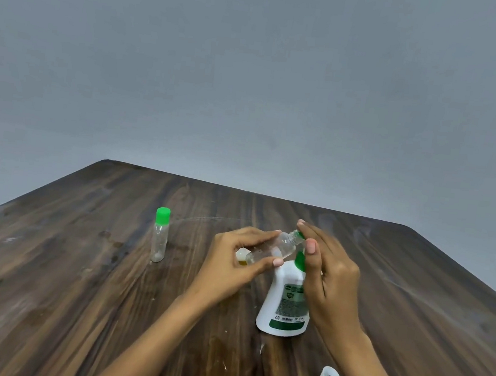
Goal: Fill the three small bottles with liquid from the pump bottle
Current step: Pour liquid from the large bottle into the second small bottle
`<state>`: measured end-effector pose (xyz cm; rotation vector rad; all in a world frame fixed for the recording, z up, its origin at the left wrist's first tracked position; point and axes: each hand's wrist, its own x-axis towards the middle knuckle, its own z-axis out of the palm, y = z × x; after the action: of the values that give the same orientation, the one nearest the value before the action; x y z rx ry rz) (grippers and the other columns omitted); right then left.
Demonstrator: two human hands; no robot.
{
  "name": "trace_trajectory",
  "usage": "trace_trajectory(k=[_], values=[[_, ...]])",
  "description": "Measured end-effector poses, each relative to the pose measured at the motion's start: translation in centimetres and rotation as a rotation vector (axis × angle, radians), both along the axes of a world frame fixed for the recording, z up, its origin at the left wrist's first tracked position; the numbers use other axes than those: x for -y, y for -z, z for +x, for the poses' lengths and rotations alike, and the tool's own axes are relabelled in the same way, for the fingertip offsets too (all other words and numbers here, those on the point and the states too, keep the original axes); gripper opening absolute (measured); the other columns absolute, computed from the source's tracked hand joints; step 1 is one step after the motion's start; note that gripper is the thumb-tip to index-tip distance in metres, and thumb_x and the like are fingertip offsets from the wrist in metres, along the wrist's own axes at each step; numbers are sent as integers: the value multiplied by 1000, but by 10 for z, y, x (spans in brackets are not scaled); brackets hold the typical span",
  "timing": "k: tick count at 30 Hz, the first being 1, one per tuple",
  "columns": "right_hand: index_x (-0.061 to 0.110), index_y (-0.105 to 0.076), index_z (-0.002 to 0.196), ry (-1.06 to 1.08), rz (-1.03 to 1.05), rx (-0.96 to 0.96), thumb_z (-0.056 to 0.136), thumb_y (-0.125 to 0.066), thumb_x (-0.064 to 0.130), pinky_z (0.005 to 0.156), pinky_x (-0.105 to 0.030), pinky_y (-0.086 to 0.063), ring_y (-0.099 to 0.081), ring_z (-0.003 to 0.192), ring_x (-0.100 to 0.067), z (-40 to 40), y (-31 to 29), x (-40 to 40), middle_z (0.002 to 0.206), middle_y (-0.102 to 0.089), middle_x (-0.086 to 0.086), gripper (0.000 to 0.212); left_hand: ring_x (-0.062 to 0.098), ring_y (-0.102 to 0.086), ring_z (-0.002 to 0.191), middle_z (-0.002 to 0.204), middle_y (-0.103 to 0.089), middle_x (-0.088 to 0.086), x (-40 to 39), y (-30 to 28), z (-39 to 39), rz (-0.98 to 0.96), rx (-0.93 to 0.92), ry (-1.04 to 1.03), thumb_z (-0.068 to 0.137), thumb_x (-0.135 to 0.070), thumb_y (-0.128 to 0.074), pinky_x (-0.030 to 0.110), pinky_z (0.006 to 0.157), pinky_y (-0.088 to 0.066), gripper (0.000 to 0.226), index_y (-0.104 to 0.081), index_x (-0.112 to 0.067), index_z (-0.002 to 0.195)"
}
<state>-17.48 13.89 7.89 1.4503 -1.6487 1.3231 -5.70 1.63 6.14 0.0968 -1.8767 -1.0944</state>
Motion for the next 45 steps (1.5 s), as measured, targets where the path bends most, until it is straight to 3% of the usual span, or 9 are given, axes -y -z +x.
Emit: trace_trajectory(k=[3,7,15,20,27,33,39,45], values=[[8,-68,113,-9,-3,-31,101,-23,52,88,-16,-45,-58,108,-5,-3,-5,1,115,-63,5,64,5,-67,98,103,-73,-10,-1,1,0,27,-23,4,75,-32,-79,16,83,-51,42,-70,-26,116],[8,-70,108,-13,-73,9,101,-22,54,82,-25,-51,-62,104,-10,-5,3,5,111,-64,7,66,2,-67,96,100,-74,-11,-2,2,-1,8,-49,-25,72,-30,-81,12,81,-50,42,-71,-25,112],[6,-71,106,-6,-87,-66,101,-22,53,85,-14,-46,-59,103,-5,-5,-1,7,109,-63,8,68,-2,-67,96,100,-73,-16,-6,9,-3,-18,-157,-105,69,-29,-82,10,80,-50,40,-72,-23,108],[7,-71,105,-1,-119,-53,101,-23,53,80,-20,-50,-62,100,-7,-7,8,9,107,-65,8,67,-1,-68,95,101,-73,-12,-4,16,-7,-84,-189,-162,70,-24,-85,13,80,-52,40,-74,-15,108],[7,-72,105,-13,-91,-66,99,-21,57,79,-17,-49,-63,98,-8,-7,-1,5,105,-69,1,71,-1,-68,95,101,-73,-11,-6,18,-5,-62,-233,-176,69,-22,-86,11,80,-51,42,-74,-12,108],[7,-71,107,-15,-80,-55,99,-22,57,81,-25,-51,-63,102,-10,-5,3,6,108,-69,1,70,-2,-68,93,99,-73,-13,-9,16,-1,-53,-217,-169,68,-27,-84,9,79,-50,42,-74,-13,106],[10,-73,102,-7,-91,-53,99,-22,57,77,-15,-49,-64,96,-7,-4,1,4,103,-68,7,70,-2,-68,93,99,-74,-12,-9,15,-1,-14,-208,-151,66,-22,-87,10,80,-51,42,-74,-15,106],[10,-73,103,-32,-61,-15,96,-21,62,77,-18,-50,-64,97,-8,-3,-7,3,103,-70,2,74,1,-70,92,98,-75,-11,-10,17,-1,26,-166,-117,65,-18,-89,14,82,-52,43,-73,-20,105]])
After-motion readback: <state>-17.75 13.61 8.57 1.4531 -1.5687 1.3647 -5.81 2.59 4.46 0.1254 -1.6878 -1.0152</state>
